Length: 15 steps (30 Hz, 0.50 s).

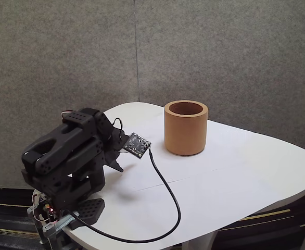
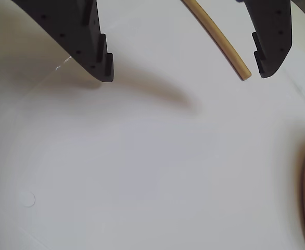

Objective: Grab the pen and put it in the pen holder.

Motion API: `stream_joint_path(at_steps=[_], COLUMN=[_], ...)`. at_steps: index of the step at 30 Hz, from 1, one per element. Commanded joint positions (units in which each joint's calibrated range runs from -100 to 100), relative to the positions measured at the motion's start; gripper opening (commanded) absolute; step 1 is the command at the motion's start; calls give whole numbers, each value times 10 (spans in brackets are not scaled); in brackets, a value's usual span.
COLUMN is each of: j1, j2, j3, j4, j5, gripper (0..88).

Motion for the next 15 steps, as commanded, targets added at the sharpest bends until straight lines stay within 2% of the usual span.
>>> stream_joint_path(at_steps=[1, 8, 15], j1=[-3, -2, 4], j2=[0, 1, 11], j3=[-5, -11, -130], j4=[-4, -7, -8], j5=[3, 3, 0], gripper=[394, 394, 394])
